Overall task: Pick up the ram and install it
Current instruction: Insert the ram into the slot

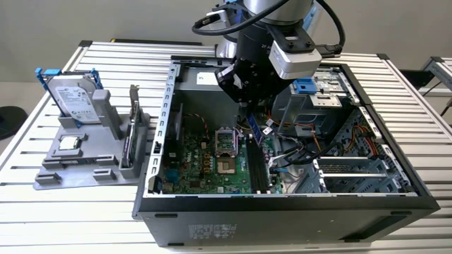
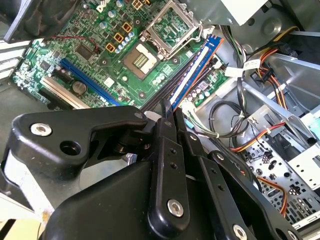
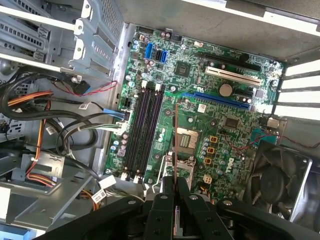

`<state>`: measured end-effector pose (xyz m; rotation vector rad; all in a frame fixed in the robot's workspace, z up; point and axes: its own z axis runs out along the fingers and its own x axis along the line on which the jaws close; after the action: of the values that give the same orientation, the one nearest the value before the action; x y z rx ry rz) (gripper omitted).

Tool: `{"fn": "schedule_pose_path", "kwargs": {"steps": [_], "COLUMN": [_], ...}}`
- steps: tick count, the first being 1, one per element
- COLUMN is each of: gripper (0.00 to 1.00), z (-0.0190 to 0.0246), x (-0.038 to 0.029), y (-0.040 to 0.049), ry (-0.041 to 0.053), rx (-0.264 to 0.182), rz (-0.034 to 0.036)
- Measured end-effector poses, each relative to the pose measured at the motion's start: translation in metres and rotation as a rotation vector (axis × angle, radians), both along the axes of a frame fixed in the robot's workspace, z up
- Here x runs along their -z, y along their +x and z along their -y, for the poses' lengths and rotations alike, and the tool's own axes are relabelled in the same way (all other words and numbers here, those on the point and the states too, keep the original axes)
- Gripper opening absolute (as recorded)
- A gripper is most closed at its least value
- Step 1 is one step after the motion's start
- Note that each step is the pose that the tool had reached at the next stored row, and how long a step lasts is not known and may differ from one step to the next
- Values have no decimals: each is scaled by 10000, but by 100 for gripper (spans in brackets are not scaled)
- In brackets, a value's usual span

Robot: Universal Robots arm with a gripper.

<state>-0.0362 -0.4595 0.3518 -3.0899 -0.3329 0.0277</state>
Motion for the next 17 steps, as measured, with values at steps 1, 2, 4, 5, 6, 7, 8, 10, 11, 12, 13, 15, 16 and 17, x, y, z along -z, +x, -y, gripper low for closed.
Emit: {"fn": "schedule_pose_path", "kwargs": {"steps": [1, 2, 4, 5, 6, 7, 8, 10, 11, 12, 13, 15, 16, 17], "gripper": [0, 0, 0, 0, 0, 0, 0, 0, 0, 0, 0, 0, 0, 0], "z": [0, 0, 0, 0, 0, 0, 0, 0, 0, 0, 0, 0, -1, 0], "x": [0, 0, 2, 4, 5, 7, 9, 11, 12, 13, 15, 20, 22, 23], "y": [0, 0, 0, 0, 0, 0, 0, 0, 0, 0, 0, 0, 0, 0], "ry": [0, 0, -1, 0, 0, 0, 0, 0, 0, 0, 0, -2, -5, -6], "rx": [0, 1, 62, 146, 225, 295, 352, 456, 502, 547, 590, 647, 663, 674], "rz": [0, 0, 0, 0, 0, 0, 0, 0, 0, 0, 0, 0, -1, -1]}}
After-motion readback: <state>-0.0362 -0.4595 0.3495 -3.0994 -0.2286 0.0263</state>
